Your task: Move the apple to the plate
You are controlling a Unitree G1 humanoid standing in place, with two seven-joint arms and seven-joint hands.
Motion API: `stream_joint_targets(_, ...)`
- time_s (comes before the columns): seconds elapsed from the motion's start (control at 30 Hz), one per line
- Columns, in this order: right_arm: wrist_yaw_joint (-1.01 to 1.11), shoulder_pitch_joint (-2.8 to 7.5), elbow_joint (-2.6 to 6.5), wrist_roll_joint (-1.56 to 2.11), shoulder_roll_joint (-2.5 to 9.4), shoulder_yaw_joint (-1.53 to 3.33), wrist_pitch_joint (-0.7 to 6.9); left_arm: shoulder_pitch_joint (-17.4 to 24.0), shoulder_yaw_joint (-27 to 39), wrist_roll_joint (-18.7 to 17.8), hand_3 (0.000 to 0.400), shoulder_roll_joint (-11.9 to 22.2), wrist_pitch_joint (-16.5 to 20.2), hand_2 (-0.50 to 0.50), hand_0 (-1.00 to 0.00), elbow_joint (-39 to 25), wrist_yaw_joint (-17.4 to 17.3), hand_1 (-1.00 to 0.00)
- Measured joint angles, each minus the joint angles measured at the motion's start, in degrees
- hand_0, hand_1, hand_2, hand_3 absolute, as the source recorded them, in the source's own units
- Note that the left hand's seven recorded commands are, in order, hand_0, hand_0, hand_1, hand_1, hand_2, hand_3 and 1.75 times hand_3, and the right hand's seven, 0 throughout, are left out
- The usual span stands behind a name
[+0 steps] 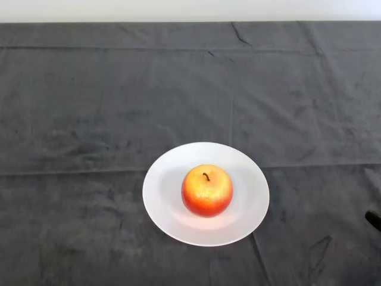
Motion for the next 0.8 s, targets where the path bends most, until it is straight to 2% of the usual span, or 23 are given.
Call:
stream_joint_targets(0.07,0.0,0.0,0.0,0.03,0.0,0.0,0.0,0.0,-0.06,-0.03,0.0,0.02,-0.02,0.0,0.0,0.0,0.0,0.0)
stream_joint_targets(0.2,0.0,0.0,0.0,0.35,-0.07,0.0,-0.03,0.0,-0.69,-0.03,0.0,0.02,-0.12,0.0,0.0,0.0,0.0,0.0)
stream_joint_targets(0.8,-0.01,0.0,0.0,0.41,-0.07,0.04,-0.19,0.0,-1.84,-0.75,0.0,0.03,-0.3,0.0,0.0,0.0,0.0,0.0)
